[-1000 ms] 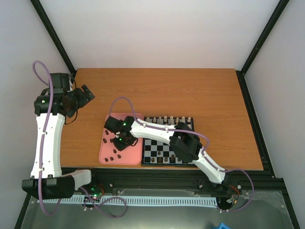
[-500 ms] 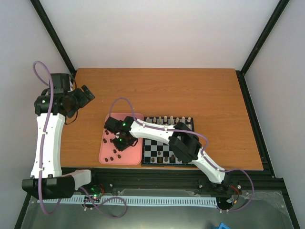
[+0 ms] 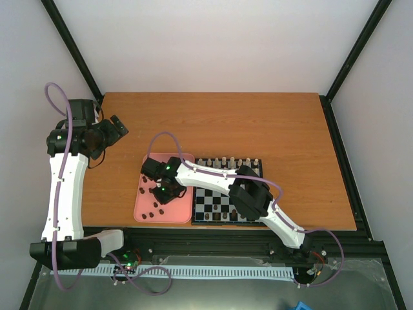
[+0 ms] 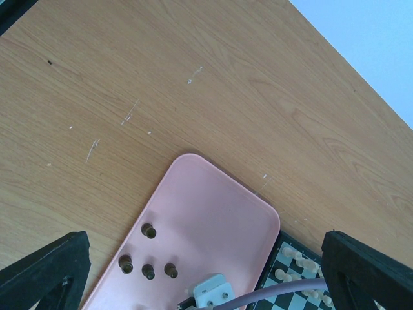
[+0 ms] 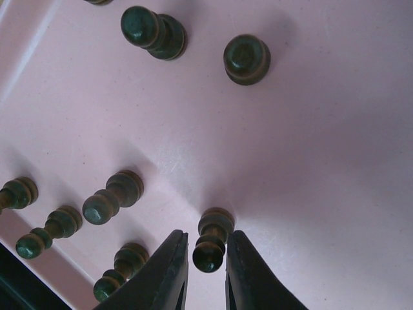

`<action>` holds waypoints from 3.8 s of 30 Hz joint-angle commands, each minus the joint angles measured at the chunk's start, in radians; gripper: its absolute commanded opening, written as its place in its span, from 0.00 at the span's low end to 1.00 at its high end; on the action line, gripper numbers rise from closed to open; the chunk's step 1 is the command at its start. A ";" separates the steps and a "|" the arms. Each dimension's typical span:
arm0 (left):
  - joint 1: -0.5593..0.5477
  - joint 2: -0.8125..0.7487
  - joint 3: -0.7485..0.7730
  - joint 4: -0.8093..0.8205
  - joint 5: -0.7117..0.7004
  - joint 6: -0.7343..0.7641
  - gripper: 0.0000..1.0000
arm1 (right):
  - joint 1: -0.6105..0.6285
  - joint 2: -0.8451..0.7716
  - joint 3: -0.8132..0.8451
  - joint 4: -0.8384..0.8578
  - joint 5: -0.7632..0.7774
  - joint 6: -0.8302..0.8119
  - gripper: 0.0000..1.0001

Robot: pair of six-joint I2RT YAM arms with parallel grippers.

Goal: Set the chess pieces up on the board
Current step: Pick up the chess piece from the storage box, then place the chess piece on the chessboard, then pick up the chess piece from the storage box.

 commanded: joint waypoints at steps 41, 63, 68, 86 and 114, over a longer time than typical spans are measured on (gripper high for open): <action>0.006 0.025 0.007 0.026 0.018 0.021 1.00 | -0.024 -0.560 -0.713 0.180 0.087 0.171 0.03; 0.005 0.035 0.002 0.029 0.018 0.024 1.00 | -0.049 -0.516 -0.746 0.202 0.061 0.164 0.04; 0.005 0.034 0.001 0.029 0.015 0.024 1.00 | -0.049 -0.506 -0.746 0.202 0.068 0.162 0.05; 0.005 0.025 0.000 0.026 0.012 0.025 1.00 | -0.049 -0.541 -0.715 0.178 0.105 0.153 0.29; 0.006 0.011 -0.008 0.025 0.024 0.024 1.00 | 0.047 -0.136 -0.135 0.061 -0.074 -0.009 0.58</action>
